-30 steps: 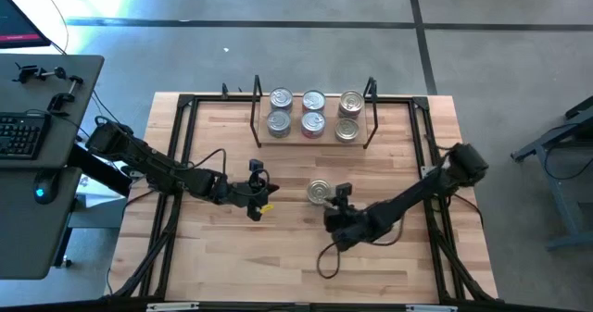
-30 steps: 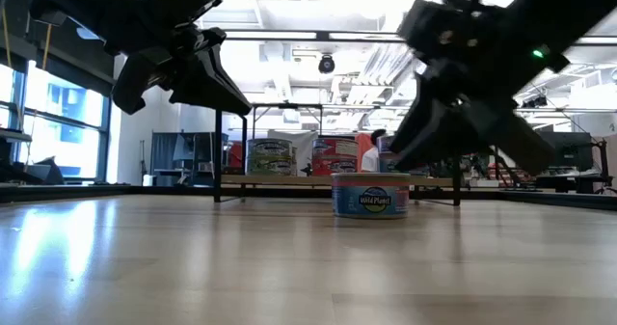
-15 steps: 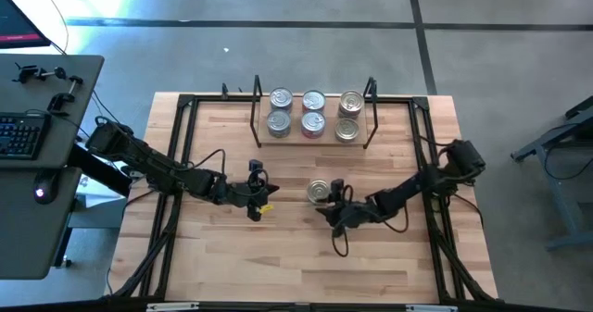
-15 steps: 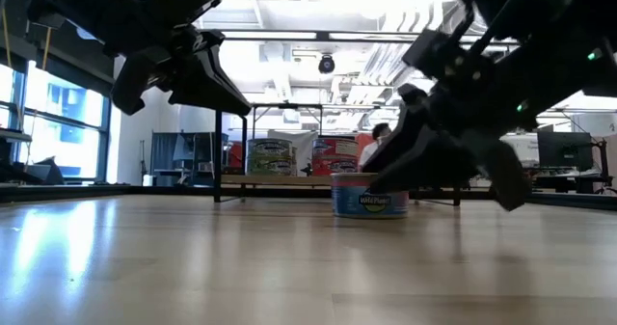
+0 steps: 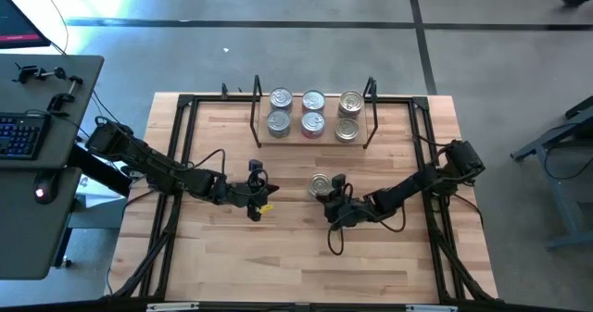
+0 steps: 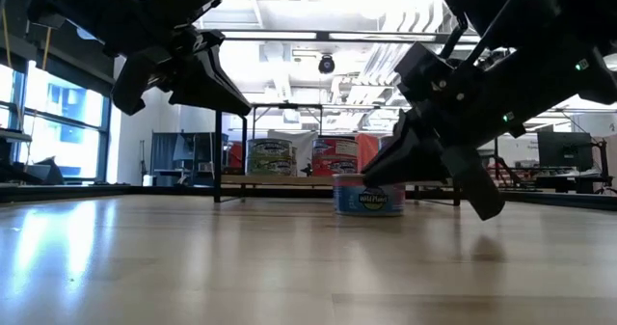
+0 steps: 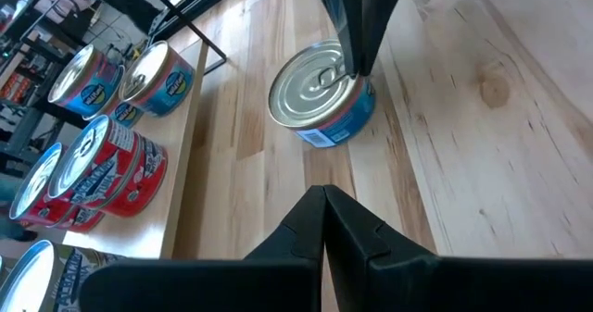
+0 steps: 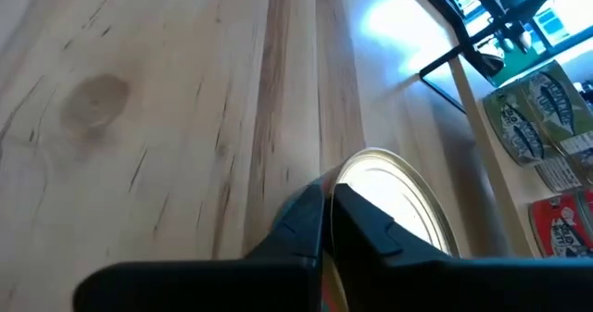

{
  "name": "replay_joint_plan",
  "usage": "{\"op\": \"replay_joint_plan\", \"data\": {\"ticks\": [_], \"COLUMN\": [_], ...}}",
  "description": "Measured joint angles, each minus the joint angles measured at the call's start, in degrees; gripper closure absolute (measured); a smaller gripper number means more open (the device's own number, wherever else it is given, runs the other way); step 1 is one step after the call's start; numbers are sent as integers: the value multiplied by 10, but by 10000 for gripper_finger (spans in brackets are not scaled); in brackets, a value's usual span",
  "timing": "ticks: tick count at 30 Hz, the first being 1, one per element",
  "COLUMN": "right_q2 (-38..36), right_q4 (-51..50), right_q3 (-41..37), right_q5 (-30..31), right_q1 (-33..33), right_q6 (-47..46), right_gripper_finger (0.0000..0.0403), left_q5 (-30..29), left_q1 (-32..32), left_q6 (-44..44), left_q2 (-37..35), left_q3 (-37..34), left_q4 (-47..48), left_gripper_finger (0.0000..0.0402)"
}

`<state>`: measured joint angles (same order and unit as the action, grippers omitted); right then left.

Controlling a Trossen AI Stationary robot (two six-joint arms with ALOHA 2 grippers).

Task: Stack canned seafood by type on shelf
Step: Stack the blue-pink tuna can on top of the other blue tuna can on the shelf

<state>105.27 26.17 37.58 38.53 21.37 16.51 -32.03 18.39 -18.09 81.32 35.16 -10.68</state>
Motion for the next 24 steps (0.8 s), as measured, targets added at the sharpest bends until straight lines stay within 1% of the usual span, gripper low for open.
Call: {"op": "replay_joint_plan", "data": {"ticks": [6, 10, 16, 24], "right_q2": [-8, -10, -9, -8], "right_q4": [-9, -22, -62, -67], "right_q3": [4, 18, 46, 65], "right_q5": [-6, 4, 3, 11], "right_q1": [2, 8, 9, 11], "right_q6": [-25, -11, -15, -11], "right_gripper_finger": [397, 401, 402, 403], "left_q5": [0, 0, 0, 0], "left_q1": [0, 0, 0, 0], "left_q6": [0, 0, 0, 0], "left_q2": [0, 0, 0, 0], "left_q3": [0, 0, 0, 0], "left_q4": [0, 0, 0, 1], "left_gripper_finger": [402, 402, 402, 402]}}
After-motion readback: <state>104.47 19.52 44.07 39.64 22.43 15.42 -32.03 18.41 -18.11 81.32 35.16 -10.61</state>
